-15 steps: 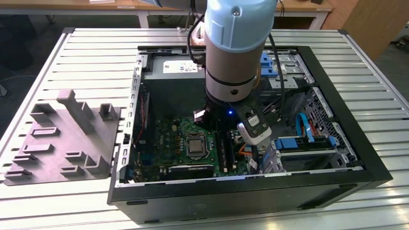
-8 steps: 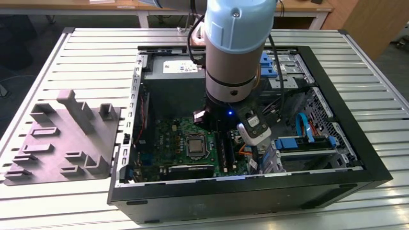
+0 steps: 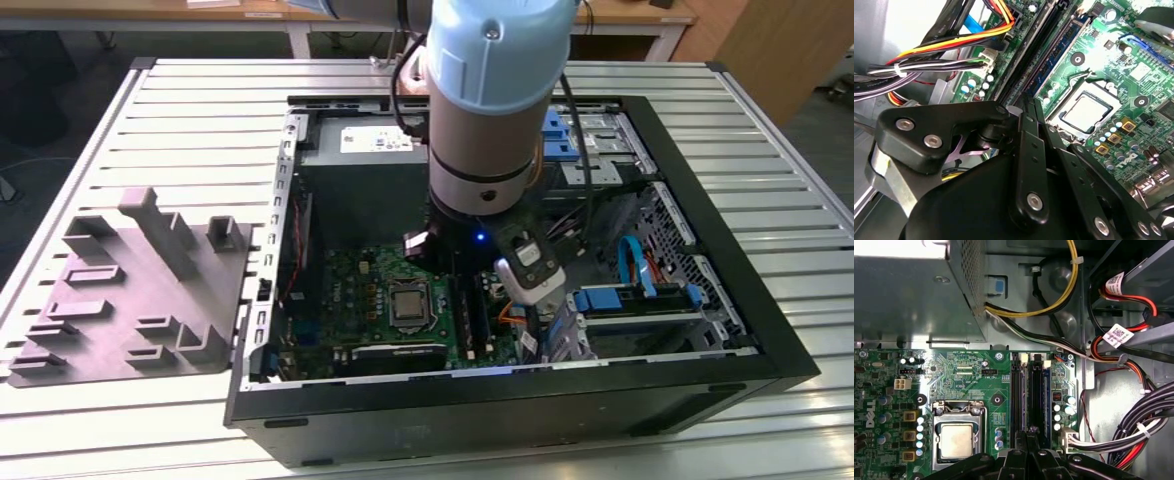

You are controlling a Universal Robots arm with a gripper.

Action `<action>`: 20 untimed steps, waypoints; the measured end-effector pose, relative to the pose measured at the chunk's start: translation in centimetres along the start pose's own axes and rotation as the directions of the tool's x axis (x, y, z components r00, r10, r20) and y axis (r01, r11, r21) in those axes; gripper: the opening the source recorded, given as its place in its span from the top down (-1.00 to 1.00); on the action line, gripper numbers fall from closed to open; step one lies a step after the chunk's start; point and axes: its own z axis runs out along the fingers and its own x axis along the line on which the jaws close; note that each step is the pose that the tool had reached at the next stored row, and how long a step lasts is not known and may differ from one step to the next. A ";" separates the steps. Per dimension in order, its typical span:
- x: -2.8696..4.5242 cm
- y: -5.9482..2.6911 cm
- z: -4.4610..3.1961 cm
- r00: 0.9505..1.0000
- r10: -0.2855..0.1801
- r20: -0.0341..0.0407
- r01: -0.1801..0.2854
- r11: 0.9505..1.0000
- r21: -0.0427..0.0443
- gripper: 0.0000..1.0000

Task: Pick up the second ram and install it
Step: 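Insert the second ram into the second slot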

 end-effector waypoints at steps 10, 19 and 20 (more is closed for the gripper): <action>0.08 -0.03 0.35 1.000 0.000 0.000 0.000 1.000 0.000 0.77; 0.09 -0.04 0.48 1.000 0.000 0.000 0.000 1.000 0.000 0.77; 0.09 -0.04 0.48 1.000 0.000 0.000 0.000 1.000 0.000 0.77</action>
